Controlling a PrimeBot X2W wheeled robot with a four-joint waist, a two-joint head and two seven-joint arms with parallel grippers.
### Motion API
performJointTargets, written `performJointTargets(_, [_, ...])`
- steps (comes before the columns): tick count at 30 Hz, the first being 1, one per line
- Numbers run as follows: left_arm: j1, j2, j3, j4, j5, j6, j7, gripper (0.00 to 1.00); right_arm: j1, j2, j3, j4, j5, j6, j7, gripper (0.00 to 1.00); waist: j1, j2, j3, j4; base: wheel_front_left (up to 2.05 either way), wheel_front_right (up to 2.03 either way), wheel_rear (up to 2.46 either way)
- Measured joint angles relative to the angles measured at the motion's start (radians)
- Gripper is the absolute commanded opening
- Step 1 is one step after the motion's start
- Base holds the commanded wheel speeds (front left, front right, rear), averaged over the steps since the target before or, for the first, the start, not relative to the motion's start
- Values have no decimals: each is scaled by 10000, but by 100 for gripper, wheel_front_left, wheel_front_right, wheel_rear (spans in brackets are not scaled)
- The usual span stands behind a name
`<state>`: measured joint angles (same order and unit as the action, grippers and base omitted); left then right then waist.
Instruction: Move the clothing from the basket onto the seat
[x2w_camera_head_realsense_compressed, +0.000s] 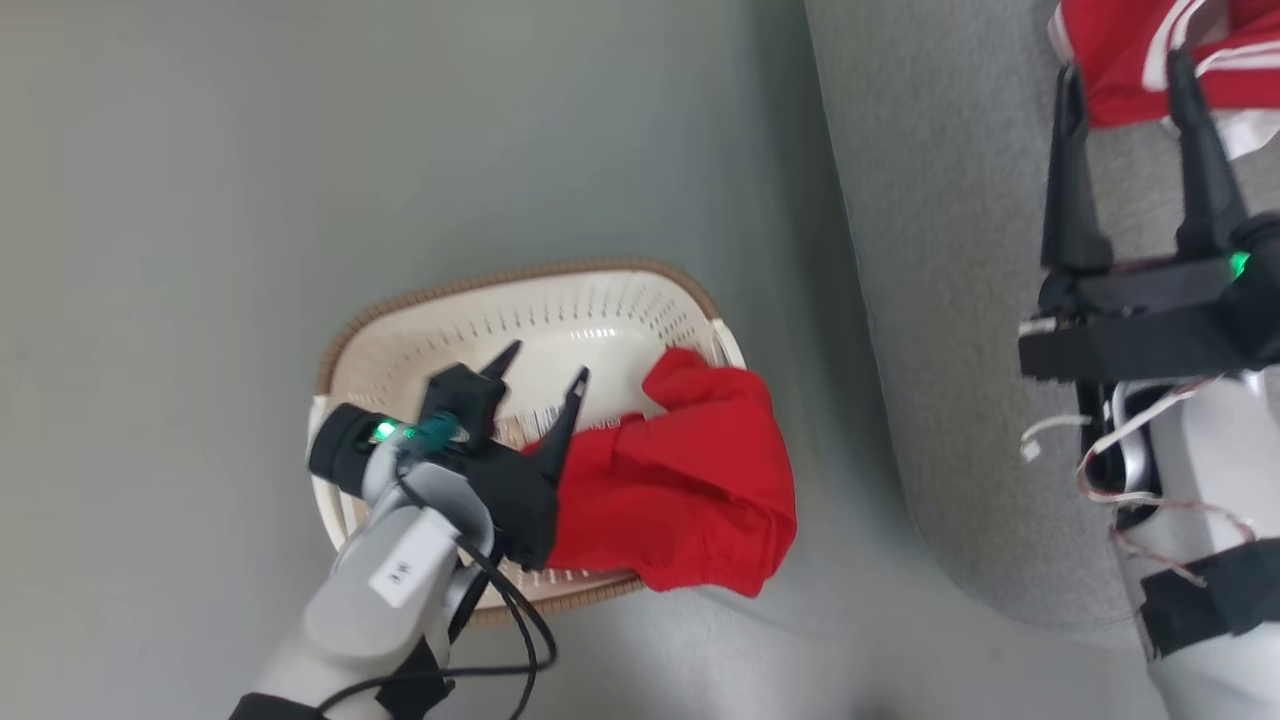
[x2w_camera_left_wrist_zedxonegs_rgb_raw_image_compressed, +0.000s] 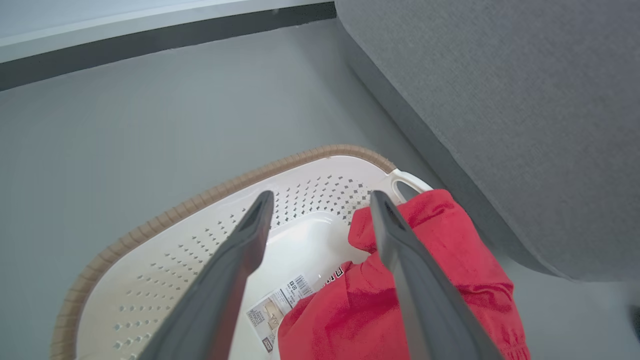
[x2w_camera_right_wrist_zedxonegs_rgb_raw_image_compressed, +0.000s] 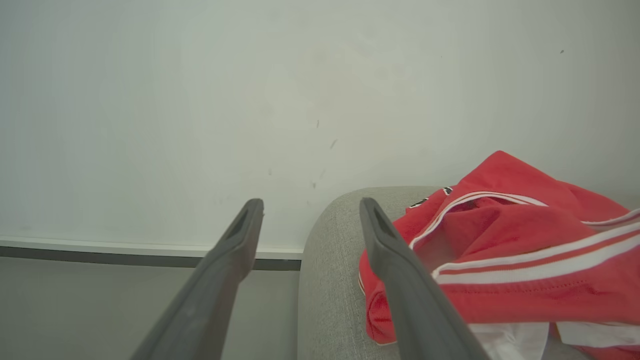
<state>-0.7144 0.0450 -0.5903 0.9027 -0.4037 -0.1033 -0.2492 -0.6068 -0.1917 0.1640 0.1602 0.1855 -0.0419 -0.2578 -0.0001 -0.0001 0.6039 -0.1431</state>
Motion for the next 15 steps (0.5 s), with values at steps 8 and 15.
performJointTargets(8, [312,35,988,-497,-516,297,-4,100,869,169,102,234,-4,73,2,100,-1,0,-988,213,0,0,0])
performJointTargets(15, [1161,374,2000,-1453,-922,744,-4,100,1719,326,224,489,-2,159,8,100,-1,0,-2007,457,0,0,0])
